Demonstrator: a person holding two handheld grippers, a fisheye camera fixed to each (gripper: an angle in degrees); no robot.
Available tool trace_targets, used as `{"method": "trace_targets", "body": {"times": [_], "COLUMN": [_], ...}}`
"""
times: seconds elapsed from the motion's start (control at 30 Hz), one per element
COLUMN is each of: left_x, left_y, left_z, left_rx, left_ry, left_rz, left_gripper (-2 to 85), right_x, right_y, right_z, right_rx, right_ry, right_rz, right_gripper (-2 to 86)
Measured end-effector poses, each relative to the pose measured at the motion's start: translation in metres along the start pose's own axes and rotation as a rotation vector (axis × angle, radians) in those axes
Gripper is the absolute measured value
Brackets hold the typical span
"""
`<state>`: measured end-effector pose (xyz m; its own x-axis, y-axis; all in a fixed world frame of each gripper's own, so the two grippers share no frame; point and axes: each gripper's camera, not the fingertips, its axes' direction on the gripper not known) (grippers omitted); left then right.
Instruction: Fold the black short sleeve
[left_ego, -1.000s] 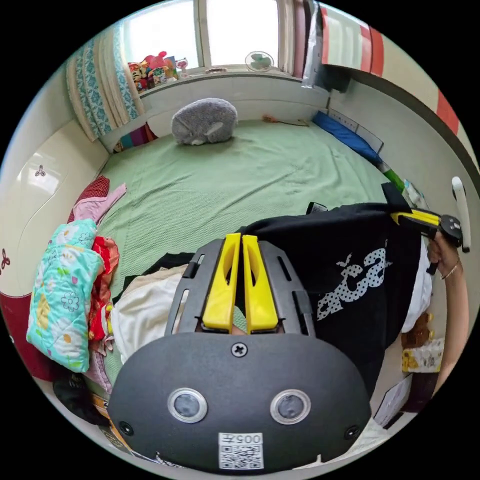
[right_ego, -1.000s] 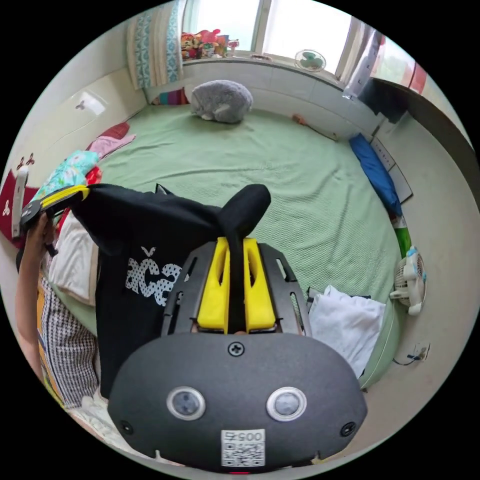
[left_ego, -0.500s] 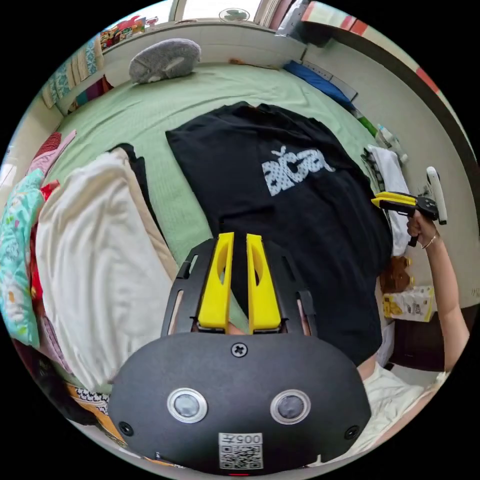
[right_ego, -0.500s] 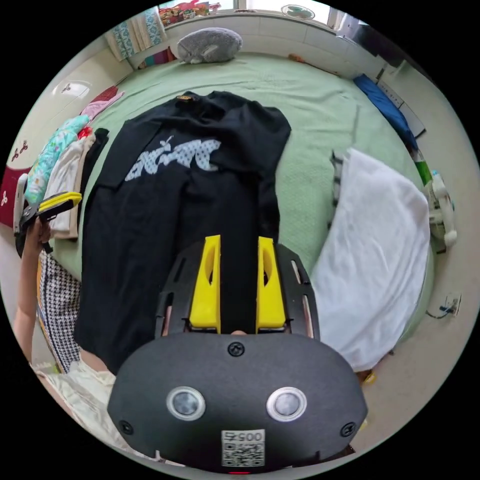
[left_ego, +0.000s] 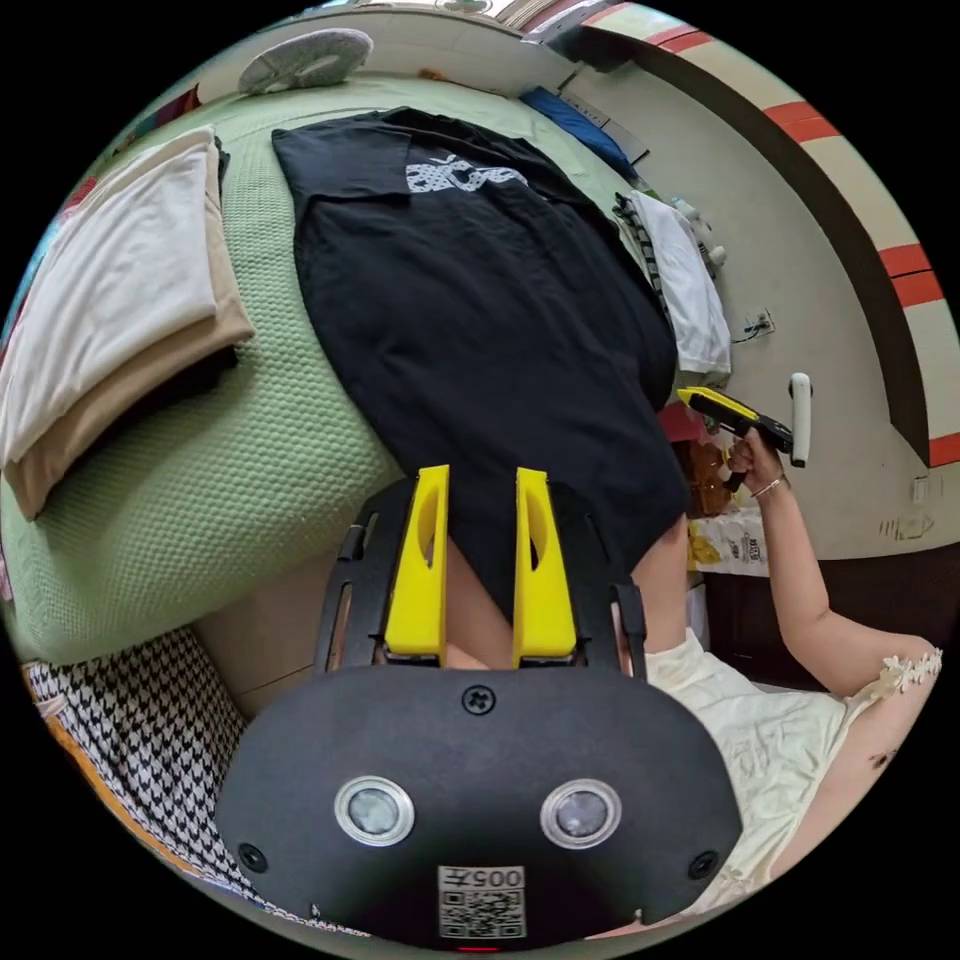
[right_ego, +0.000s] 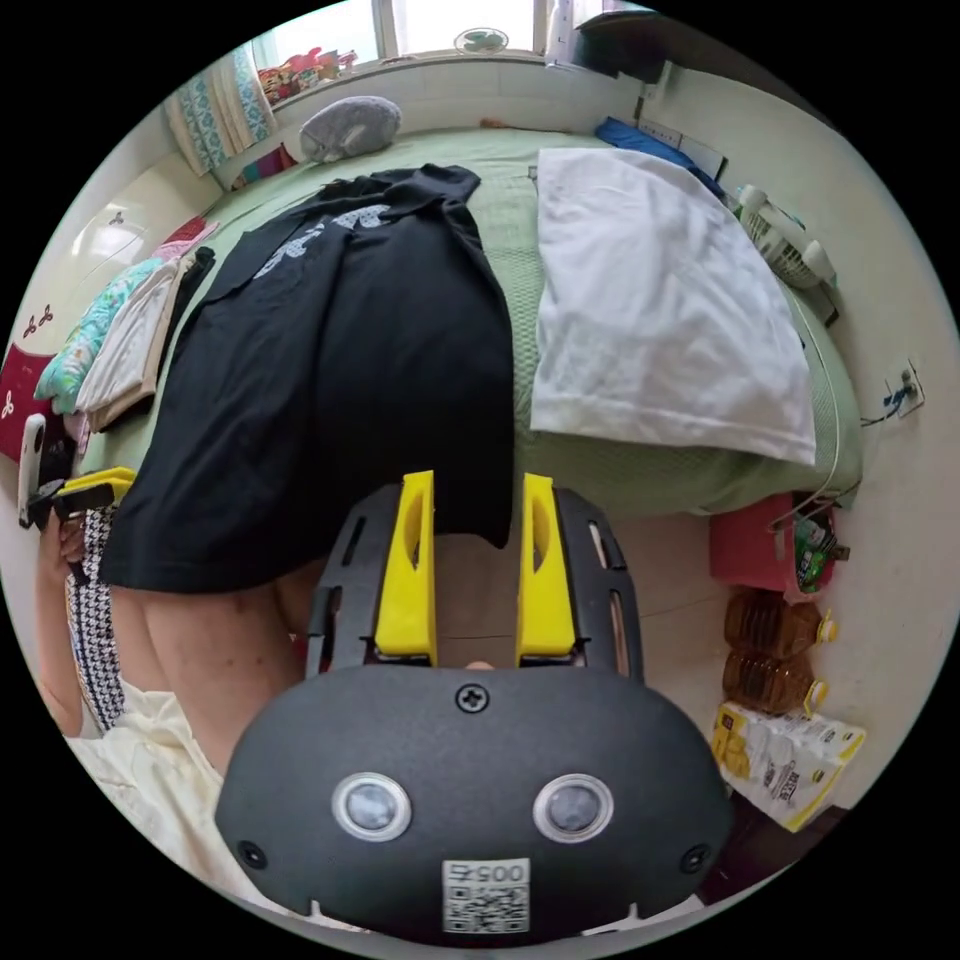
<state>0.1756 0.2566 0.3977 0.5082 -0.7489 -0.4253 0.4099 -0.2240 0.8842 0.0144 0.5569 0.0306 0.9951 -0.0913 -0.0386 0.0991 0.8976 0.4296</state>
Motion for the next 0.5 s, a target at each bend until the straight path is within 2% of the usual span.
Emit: {"method": "trace_targets", "body": {"times": [0.13, 0.3, 0.5], "left_x": [0.015, 0.014, 0.028], "left_y": [0.014, 0.014, 0.018], "left_z": [-0.006, 0.001, 0.002], "left_rx": [0.027, 0.012, 0.019], "left_ry": [-0.077, 0.024, -0.055], "left_rz": [0.045, 0.053, 0.059], "left_gripper": [9.8, 4.5, 0.6], "right_x": [0.005, 0.016, 0.019], "right_y": [0.0, -0.012, 0.001], "right_z": [0.016, 0.048, 0.04], "right_rx": [-0.035, -0.119, -0.108], "right_ry": [0.001, 0.013, -0.04], "right_rz": [0.019, 0.069, 0.074], "right_gripper": [9.6, 9.5, -0.6]}}
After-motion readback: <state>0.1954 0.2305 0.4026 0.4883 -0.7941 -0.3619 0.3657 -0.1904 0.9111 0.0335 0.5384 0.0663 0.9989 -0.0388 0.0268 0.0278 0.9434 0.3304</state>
